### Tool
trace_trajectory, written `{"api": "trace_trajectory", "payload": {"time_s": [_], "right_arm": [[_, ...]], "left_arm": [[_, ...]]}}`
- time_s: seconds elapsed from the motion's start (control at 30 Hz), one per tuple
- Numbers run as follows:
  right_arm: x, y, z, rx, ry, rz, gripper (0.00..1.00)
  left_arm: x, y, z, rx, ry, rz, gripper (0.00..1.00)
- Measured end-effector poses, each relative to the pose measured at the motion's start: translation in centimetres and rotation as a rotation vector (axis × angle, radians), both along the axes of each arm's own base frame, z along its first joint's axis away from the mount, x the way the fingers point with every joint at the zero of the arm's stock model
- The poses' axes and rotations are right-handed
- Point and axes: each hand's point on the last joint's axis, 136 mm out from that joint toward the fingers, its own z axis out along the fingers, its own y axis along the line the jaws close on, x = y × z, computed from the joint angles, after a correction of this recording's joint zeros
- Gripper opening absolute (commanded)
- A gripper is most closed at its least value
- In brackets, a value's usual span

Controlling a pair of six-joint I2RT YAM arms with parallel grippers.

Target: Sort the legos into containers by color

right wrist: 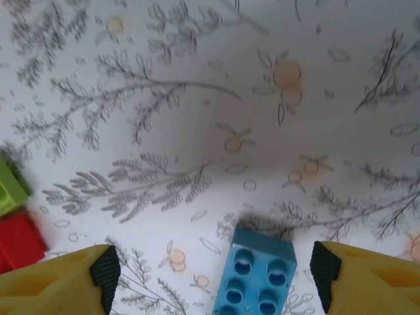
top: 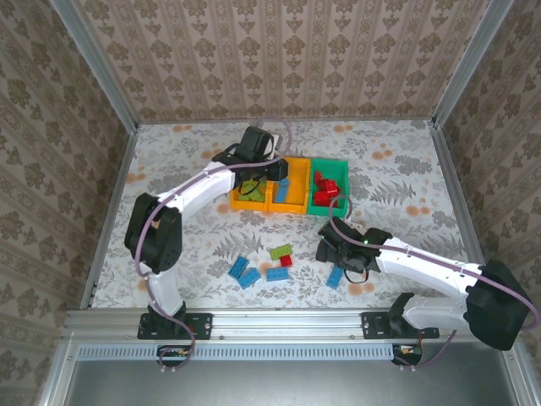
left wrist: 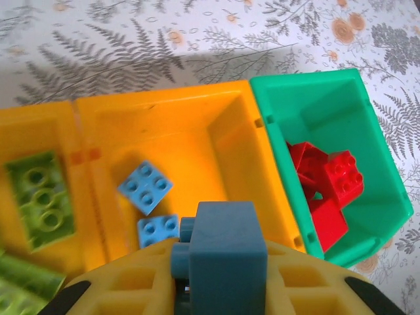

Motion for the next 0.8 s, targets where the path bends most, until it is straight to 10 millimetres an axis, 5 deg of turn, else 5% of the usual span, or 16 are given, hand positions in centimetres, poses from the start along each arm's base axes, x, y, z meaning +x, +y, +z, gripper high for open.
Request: {"api": "trace_trajectory", "payload": {"time_s": [0.17,0.33,0.63,0.8], "right_arm": [[-1.4,-0.2,-2.0,-0.036,0.056,-0.032,0.76],[-2.0,-0.4,-3.5,-0.079,0.097,-0.048,0.66],[-2.4,-1.1,-4.5,-0.134,0.131,-0.059,0.39],[-2.3,-1.1,-4.3,-0.134,0.123,-0.056,0.25]], "left_arm": [[1.3,-2.1,-1.8,-0.010,0.032,-0.041,0.29],[1.7,-2.8,-3.1,-0.011,0.057,-0.054,0.43],[1.3,-3.2,-2.8,-0.009,0.052,-0.062,0.72],[-0.5,-1.8,-1.4,0.014,0.021,-0.054,0.83]]}}
